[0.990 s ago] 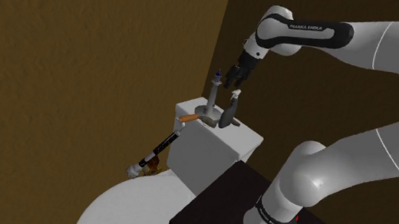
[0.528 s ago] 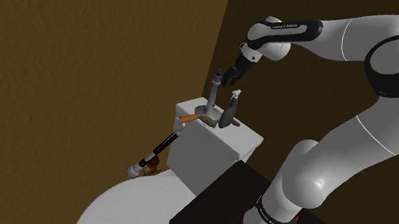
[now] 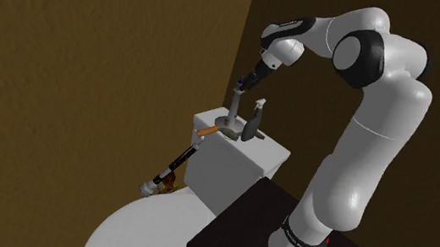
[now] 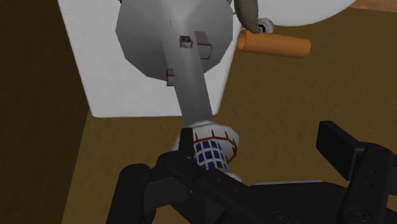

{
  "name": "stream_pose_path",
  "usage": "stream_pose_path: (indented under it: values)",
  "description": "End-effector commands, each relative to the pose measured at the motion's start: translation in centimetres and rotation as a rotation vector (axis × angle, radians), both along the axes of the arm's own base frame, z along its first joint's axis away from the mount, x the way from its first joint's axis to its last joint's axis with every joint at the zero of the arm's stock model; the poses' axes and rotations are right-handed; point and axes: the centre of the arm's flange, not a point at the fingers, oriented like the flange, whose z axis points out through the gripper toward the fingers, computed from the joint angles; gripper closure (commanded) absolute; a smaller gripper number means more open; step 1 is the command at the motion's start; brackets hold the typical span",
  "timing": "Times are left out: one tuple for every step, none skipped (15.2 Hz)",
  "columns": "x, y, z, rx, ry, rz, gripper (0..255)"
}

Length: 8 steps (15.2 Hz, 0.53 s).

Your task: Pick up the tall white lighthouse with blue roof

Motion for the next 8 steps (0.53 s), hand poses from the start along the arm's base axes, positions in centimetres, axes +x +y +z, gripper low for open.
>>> stream_pose_path:
  values:
    - [1.8, -1.6, -0.8, 0.006, -0.031, 0.023, 0]
    - [2.6, -2.5, -1.2, 0.009, -0.044, 0.032, 0]
    - [2.7, -2.6, -1.2, 0.010, -0.045, 0.033, 0]
    - [2.7, -2.6, -1.7, 0.010, -0.045, 0.033, 0]
    - [2.7, -2.6, -2.2, 0.010, -0.045, 0.033, 0]
    - [2.7, -2.6, -2.8, 0.010, -0.045, 0.033, 0]
    - [2.7, -2.6, -3.3, 0.010, -0.045, 0.033, 0]
    - [2.7, -2.6, -3.8, 0.010, -0.045, 0.033, 0]
